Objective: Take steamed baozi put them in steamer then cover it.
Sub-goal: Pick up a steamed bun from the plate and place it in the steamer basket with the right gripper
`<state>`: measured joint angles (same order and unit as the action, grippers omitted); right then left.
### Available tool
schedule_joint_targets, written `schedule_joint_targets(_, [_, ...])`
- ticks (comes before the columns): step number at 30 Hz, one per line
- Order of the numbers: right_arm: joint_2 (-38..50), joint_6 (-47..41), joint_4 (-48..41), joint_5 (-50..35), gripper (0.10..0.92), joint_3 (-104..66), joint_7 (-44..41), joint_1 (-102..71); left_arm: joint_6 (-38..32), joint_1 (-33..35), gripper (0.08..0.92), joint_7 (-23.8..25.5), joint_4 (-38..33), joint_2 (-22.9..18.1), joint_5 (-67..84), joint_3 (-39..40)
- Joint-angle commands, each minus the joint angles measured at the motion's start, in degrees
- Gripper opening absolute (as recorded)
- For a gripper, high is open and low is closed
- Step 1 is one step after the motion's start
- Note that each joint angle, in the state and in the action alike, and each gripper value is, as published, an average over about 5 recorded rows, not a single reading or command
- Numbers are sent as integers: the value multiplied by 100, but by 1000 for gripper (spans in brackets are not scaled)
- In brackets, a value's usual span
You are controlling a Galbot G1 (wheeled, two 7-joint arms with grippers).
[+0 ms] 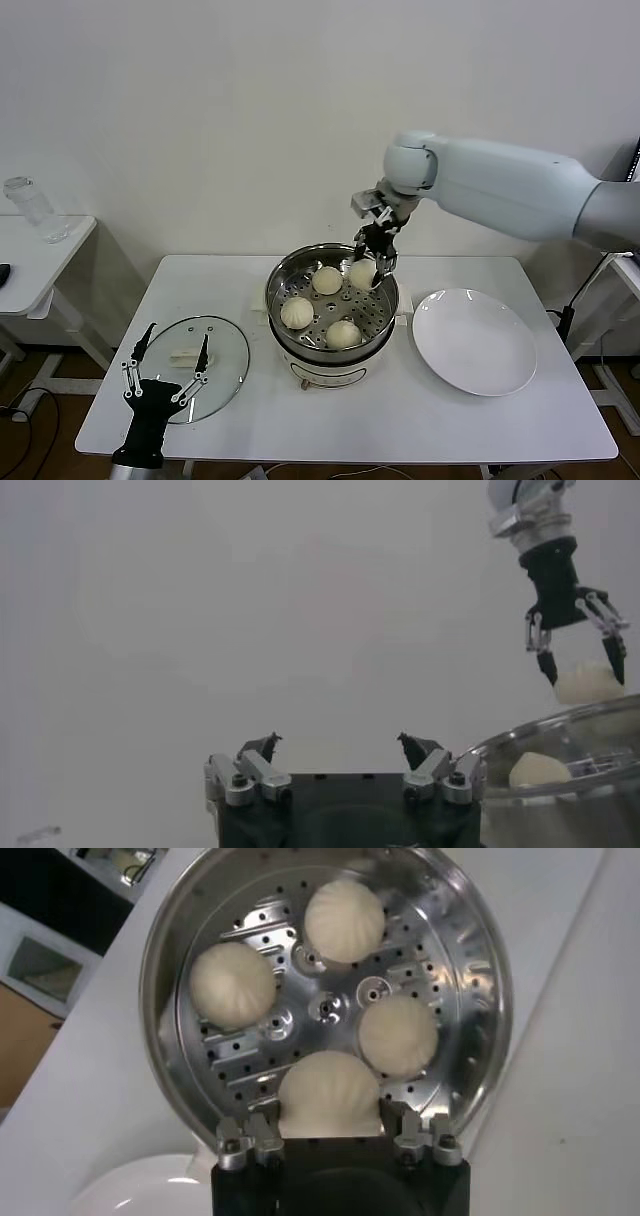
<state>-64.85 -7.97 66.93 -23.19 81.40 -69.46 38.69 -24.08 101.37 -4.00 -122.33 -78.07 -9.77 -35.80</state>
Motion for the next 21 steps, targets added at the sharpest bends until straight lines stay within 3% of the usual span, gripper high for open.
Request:
schedule_joint_targets(1, [-346, -108, -63, 189, 684, 238, 99, -306, -17, 30, 823, -3, -2, -5, -1, -26])
schedule_joint_targets(15, [-370, -130, -155, 417, 690, 191, 179, -520, 22, 20, 823, -117, -27, -19, -42, -134])
schedule_joint_targets(21, [-91, -33, 60, 403, 738, 119, 191, -390, 182, -86, 823, -276, -34, -15, -177, -221])
